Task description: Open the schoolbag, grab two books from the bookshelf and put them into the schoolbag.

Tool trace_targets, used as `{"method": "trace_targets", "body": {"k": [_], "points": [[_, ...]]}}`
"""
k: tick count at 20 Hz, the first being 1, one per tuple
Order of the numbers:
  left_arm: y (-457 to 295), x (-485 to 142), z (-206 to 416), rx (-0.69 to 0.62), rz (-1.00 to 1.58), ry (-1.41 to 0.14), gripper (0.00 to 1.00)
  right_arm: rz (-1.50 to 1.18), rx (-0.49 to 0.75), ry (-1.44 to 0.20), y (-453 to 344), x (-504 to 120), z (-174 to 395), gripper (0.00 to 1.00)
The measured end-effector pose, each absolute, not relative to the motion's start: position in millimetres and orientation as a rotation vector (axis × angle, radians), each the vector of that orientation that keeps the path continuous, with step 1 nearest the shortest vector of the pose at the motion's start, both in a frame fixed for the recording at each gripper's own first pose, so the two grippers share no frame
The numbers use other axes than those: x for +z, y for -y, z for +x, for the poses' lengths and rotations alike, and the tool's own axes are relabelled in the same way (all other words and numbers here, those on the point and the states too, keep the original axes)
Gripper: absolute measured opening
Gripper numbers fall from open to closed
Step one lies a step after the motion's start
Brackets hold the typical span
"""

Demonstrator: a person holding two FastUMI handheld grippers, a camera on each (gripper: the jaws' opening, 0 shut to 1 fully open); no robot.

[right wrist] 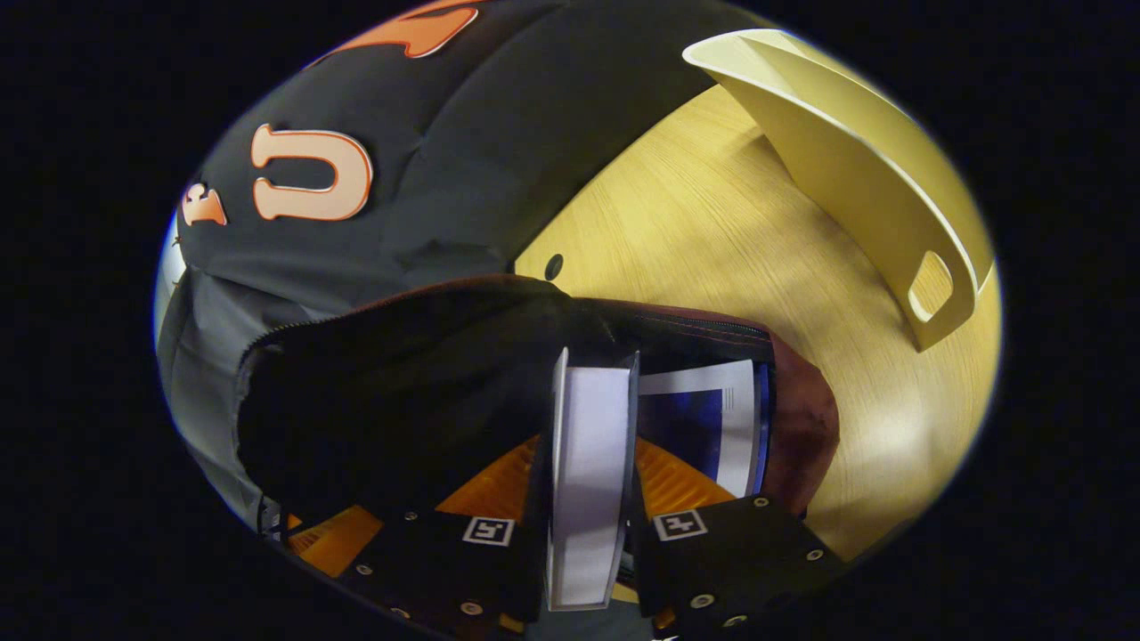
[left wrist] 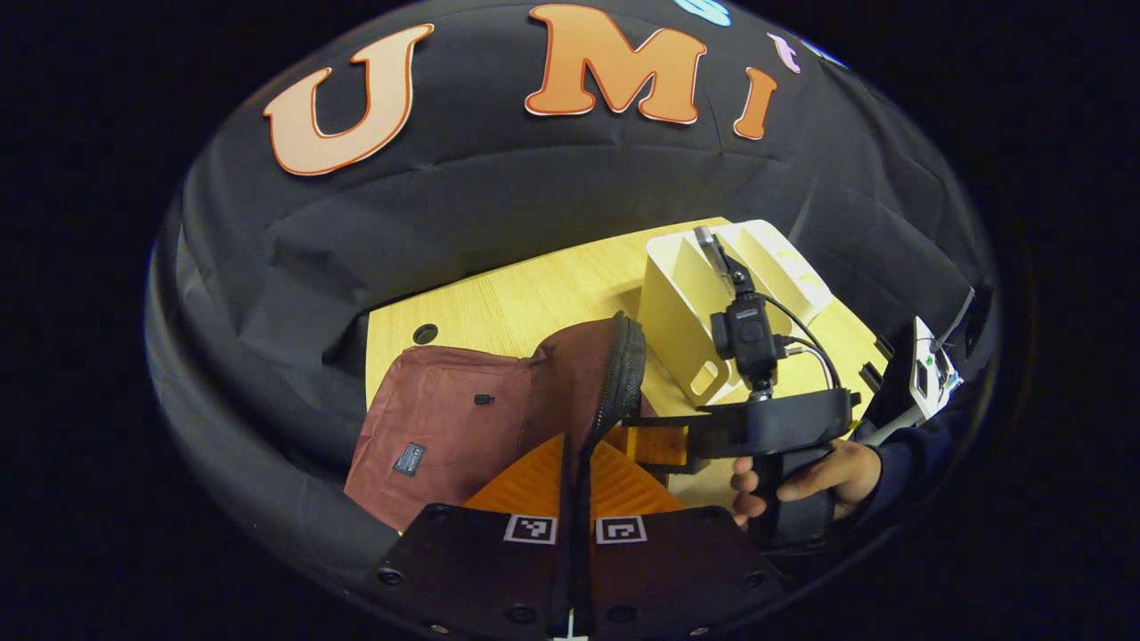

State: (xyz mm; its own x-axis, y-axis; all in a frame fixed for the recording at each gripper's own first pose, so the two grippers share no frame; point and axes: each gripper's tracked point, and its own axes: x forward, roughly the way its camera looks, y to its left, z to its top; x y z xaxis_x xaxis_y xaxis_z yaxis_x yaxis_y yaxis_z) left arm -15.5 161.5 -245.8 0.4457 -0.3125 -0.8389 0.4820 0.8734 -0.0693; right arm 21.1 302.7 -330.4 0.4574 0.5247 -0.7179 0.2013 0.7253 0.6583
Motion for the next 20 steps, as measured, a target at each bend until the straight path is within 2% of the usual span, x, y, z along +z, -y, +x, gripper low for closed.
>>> {"method": "trace_targets", "body": {"k": [1,2,3,4,5,6,8,9,10,15,20], "points": [[-161,-250,-15,-0.489,0.185,-0.997,0.02,0.731,0.208,-1.116,-299,-335,16,0.47],[-160,-253,-17,-0.487,0.178,-1.001,0.03,0.696,0.191,-1.136,-289,-336,10,0.41],[-157,-256,-20,-0.494,0.166,-1.005,0.05,0.682,0.181,-1.15,-281,-335,7,0.59],[-151,-259,-22,-0.511,0.163,-1.008,0.07,0.666,0.166,-1.16,-273,-336,5,0.53],[-148,-262,-22,-0.51,0.17,-1.006,0.12,0.657,0.162,-1.148,-264,-331,5,0.75],[-145,-265,-24,-0.515,0.171,-1.009,0.13,0.643,0.156,-1.123,-255,-326,7,0.8],[-133,-271,-31,-0.522,0.15,-1.024,0.19,0.619,0.145,-1.075,-233,-309,12,0.83],[-128,-274,-34,-0.52,0.14,-1.026,0.36,0.608,0.134,-1.051,-221,-302,13,0.83],[-122,-278,-36,-0.519,0.13,-1.03,0.39,0.592,0.121,-1.024,-207,-296,16,0.84],[-82,-267,-32,-0.48,0.097,-0.979,0.99,0.462,0.094,-0.914,-137,-271,16,0.84],[-23,-242,-31,-0.407,0.084,-0.885,0.98,0.37,0.084,-0.768,-65,-220,25,0.88]]}}
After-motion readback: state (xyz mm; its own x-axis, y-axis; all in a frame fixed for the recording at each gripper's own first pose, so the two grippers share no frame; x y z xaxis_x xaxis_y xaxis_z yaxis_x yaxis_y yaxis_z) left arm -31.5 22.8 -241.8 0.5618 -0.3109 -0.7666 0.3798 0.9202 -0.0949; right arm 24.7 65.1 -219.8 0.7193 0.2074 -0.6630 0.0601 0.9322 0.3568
